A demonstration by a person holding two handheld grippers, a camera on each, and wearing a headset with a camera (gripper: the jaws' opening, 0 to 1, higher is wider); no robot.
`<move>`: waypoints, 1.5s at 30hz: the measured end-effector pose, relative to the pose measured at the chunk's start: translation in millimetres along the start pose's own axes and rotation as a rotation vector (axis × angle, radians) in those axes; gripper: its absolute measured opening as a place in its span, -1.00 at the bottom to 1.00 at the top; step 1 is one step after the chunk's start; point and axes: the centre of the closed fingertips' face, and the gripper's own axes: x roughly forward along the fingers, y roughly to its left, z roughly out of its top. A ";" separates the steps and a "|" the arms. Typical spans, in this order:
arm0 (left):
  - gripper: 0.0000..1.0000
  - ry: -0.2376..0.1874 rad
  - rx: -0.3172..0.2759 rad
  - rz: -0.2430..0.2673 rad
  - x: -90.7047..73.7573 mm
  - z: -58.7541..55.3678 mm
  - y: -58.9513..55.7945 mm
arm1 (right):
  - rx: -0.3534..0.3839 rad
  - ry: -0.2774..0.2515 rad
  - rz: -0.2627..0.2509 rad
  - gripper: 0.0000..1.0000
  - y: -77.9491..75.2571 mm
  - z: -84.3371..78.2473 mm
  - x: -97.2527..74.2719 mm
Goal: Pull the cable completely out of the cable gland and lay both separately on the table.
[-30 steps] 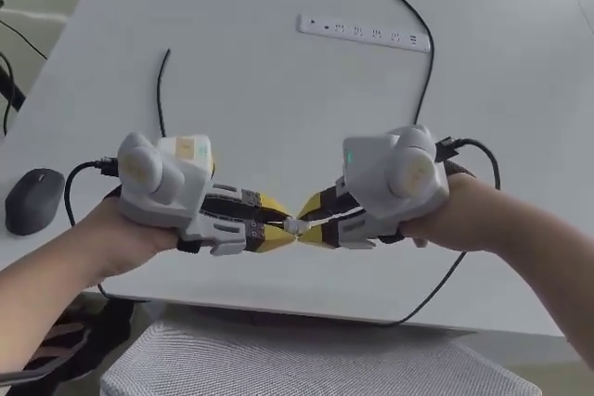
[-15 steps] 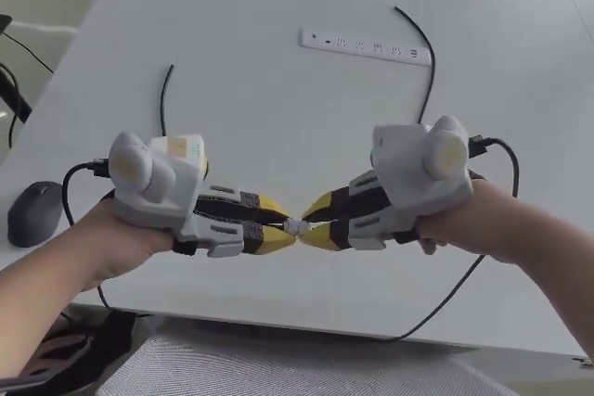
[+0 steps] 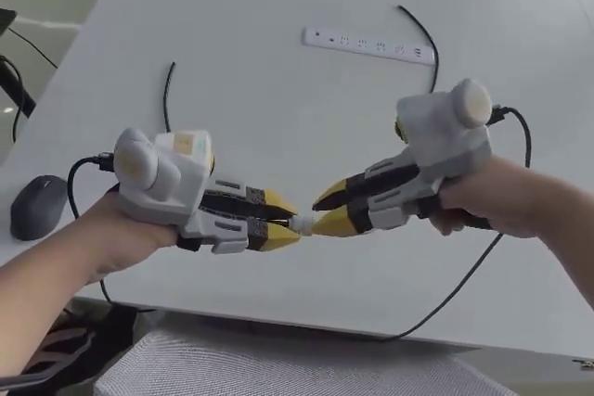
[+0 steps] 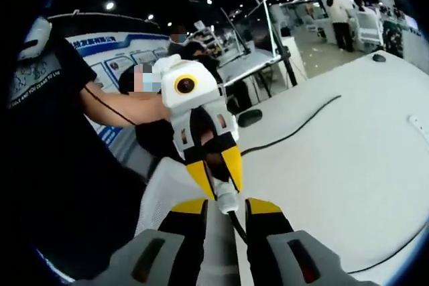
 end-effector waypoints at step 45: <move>-0.71 -0.027 -0.095 -0.002 -7.9 8.5 -0.2 | -0.244 -0.067 -0.132 -0.87 4.3 6.2 7.3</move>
